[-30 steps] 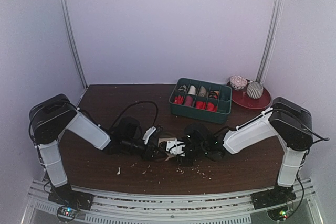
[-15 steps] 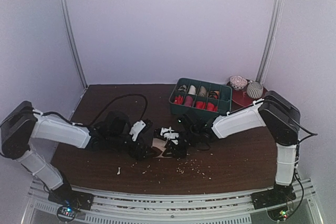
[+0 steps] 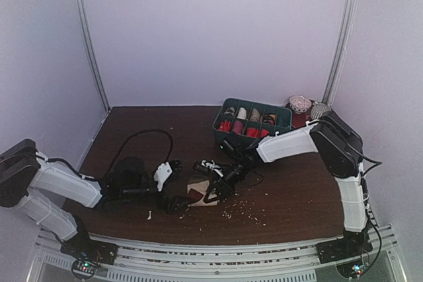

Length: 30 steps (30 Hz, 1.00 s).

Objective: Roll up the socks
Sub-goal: Roll a pair of socks at the center of the board.

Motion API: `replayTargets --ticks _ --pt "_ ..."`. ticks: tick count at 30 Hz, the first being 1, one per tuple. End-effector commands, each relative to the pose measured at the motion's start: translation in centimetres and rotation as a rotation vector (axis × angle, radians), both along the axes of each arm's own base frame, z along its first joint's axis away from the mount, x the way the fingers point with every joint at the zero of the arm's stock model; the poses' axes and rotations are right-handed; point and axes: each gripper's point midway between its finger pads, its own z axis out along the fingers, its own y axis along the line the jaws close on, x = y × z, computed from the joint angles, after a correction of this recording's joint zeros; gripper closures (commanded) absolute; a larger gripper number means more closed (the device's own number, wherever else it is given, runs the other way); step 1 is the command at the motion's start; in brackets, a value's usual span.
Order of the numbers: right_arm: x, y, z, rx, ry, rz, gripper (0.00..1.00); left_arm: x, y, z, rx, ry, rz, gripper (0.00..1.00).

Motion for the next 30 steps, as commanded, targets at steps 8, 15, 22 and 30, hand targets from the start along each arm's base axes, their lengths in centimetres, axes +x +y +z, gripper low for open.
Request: replayTargets --ticks 8,15,22,30 --pt "-5.7 -7.8 -9.8 -0.495 0.268 -0.034 0.72 -2.2 -4.2 1.3 -0.074 -0.025 -0.218 0.23" --pt "-5.1 -7.7 -9.9 -0.500 0.260 -0.043 0.73 -4.6 -4.5 -0.6 -0.042 0.047 -0.277 0.30" --pt "-5.0 -8.0 -10.1 -0.514 0.258 -0.049 0.73 -3.9 -3.5 -3.5 0.001 0.113 -0.184 0.35" --pt "-5.1 -8.2 -10.1 -0.524 0.264 -0.046 0.73 -2.3 -2.5 -5.5 0.062 0.105 -0.073 0.35"
